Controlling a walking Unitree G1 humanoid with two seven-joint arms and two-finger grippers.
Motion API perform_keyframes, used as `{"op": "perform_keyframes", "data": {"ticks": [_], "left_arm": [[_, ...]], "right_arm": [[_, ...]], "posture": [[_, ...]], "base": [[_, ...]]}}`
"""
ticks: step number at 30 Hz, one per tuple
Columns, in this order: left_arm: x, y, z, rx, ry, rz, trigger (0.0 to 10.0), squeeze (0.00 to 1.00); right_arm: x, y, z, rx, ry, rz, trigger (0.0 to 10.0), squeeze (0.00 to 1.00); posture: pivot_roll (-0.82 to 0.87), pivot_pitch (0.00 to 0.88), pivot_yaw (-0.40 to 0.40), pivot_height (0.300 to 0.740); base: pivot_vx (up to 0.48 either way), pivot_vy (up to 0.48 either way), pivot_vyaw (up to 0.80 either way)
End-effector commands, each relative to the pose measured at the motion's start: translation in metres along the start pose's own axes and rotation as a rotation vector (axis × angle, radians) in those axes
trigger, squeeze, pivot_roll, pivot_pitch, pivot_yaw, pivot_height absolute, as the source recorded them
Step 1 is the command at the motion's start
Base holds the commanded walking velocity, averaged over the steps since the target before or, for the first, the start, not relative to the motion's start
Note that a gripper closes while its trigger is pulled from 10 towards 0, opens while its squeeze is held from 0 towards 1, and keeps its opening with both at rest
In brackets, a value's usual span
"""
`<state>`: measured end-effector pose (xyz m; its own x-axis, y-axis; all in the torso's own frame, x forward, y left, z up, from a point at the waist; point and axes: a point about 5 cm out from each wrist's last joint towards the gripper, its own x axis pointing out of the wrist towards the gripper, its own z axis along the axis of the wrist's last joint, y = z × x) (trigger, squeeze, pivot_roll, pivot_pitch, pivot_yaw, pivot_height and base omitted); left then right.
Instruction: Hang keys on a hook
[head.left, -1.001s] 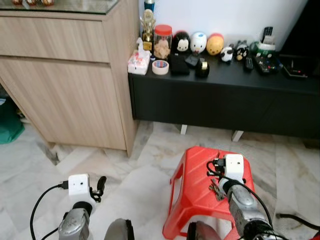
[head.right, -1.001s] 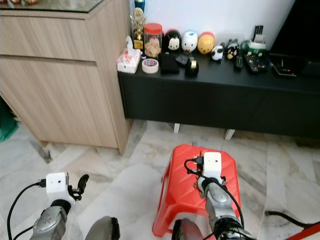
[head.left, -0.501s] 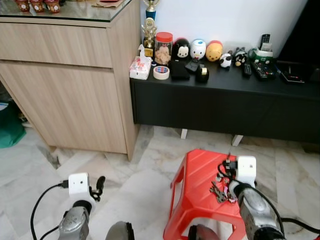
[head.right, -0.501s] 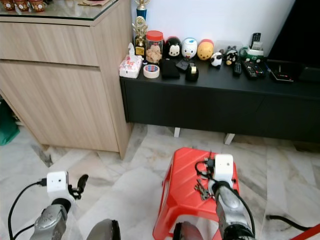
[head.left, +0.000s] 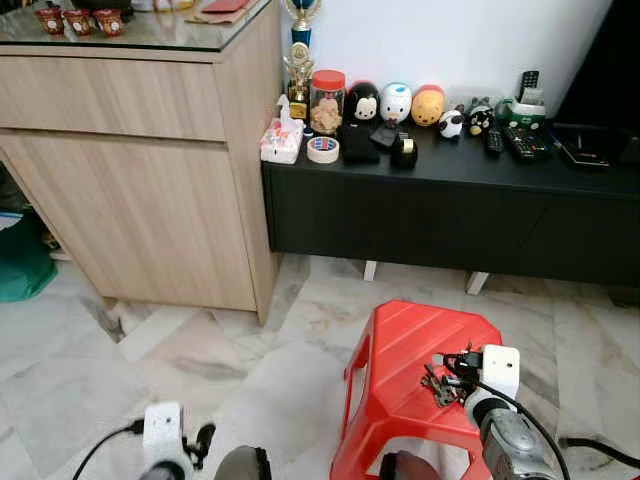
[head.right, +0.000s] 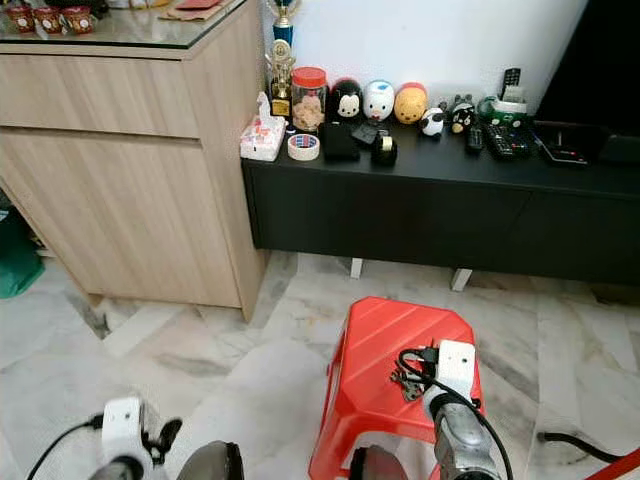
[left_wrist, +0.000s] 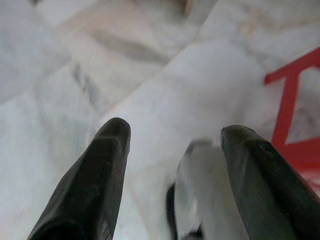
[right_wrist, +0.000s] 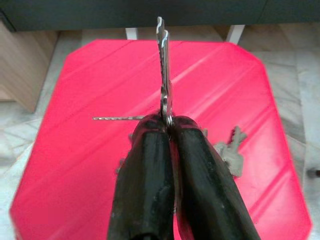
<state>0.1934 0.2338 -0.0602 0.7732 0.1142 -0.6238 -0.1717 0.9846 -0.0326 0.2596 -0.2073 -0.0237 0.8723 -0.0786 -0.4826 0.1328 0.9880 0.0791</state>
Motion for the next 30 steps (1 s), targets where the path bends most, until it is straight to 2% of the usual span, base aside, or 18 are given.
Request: {"op": "perform_keyframes", "data": {"ticks": [1, 11, 19, 25, 30], "left_arm": [[-0.002, 0.004, -0.004, -0.004, 0.021, 0.012, 10.0, 0.00], [-0.010, 0.006, -0.024, 0.003, 0.085, 0.006, 10.0, 0.00], [-0.021, 0.022, -0.045, -0.007, 0.191, 0.043, 10.0, 0.00], [-0.027, 0.035, -0.051, -0.010, 0.233, 0.067, 10.0, 0.00], [-0.031, 0.043, -0.054, -0.020, 0.259, 0.085, 10.0, 0.00]], "right_arm": [[-0.001, 0.000, -0.002, 0.014, 0.004, -0.007, 10.0, 0.00], [-0.003, 0.001, -0.006, 0.023, -0.002, -0.007, 10.0, 0.00], [-0.003, 0.001, -0.006, 0.019, -0.004, -0.003, 10.0, 0.00], [-0.003, 0.001, -0.005, 0.018, -0.007, -0.001, 10.0, 0.00], [-0.003, 0.001, -0.005, 0.016, -0.006, 0.001, 10.0, 0.00]], "posture": [[0.05, 0.000, -0.025, 0.627], [0.04, 0.000, -0.014, 0.627], [0.03, 0.000, -0.017, 0.627], [0.03, 0.000, -0.018, 0.627], [0.03, 0.000, -0.019, 0.627]], "base": [[0.000, 0.000, 0.00], [0.000, 0.000, 0.00], [0.000, 0.000, 0.00], [0.000, 0.000, 0.00], [-0.264, 0.000, 0.00]]}}
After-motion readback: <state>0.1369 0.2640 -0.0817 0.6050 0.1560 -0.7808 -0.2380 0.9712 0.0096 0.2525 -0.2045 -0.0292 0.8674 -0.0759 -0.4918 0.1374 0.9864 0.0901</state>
